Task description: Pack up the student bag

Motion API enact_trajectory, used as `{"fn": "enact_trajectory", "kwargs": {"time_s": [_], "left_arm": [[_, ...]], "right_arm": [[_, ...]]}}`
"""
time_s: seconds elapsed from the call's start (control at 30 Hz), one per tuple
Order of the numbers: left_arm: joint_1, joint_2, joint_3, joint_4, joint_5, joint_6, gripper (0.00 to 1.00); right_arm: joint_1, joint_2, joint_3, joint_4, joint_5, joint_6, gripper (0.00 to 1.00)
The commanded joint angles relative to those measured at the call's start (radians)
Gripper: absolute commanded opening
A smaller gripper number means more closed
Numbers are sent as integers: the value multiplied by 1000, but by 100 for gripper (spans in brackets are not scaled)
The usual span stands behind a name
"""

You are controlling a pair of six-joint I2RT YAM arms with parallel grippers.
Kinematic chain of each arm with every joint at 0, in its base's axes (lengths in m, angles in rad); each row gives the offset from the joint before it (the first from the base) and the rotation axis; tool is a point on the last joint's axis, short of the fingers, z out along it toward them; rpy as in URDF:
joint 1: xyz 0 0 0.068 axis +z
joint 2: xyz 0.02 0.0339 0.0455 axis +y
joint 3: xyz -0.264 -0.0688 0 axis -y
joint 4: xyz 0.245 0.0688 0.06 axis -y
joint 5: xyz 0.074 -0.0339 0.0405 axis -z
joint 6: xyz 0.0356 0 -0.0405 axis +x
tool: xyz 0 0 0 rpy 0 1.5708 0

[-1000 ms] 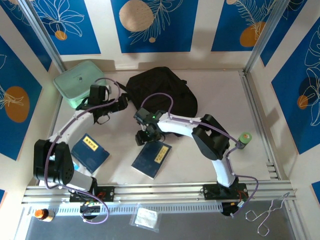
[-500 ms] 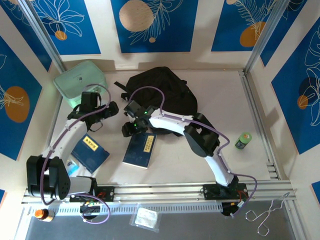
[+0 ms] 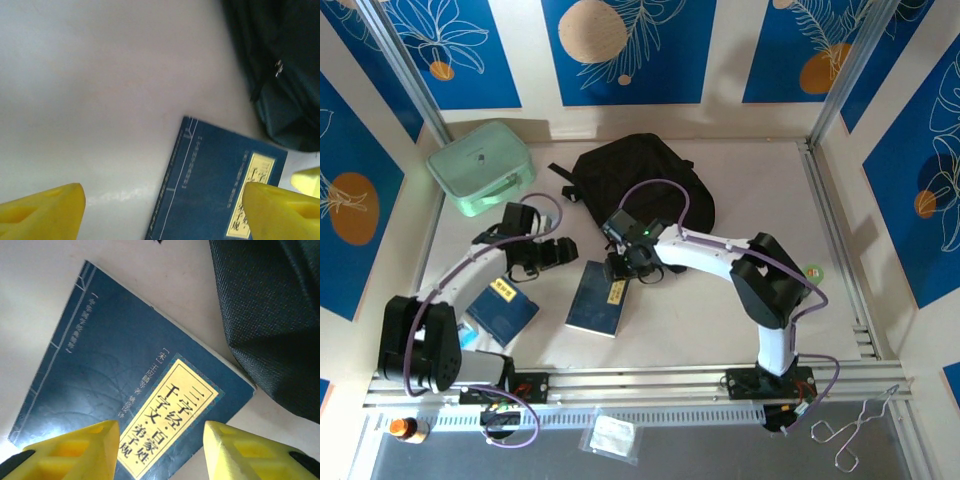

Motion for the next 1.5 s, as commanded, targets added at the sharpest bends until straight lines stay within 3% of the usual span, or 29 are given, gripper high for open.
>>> {"fn": "enact_trajectory", "kwargs": {"time_s": [0.0, 0.3, 0.4, 0.67, 0.93, 1.13, 1.47], "left_arm": [[-17, 33, -29, 21, 71, 0, 79], [-8, 85, -82, 107, 31, -74, 76], [14, 89, -80, 81, -66, -110, 75], [72, 32, -120, 70, -108, -187, 72], [63, -103, -176, -9, -58, -300, 65], [27, -163, -232, 4, -22, -427, 59], [-70, -40, -269, 214, 22, -528, 40]], "right_arm": [[16, 61, 59, -42, 38, 25, 46], [27, 222, 179, -18, -12, -17, 45], [29, 295, 250, 2, -64, -29, 45], [13, 394, 455, -30, -35, -58, 43], [19, 247, 325, -9, -53, -62, 43], [19, 276, 289, -23, -49, -40, 39], [-15, 321, 285, -55, 0, 52, 35]]}}
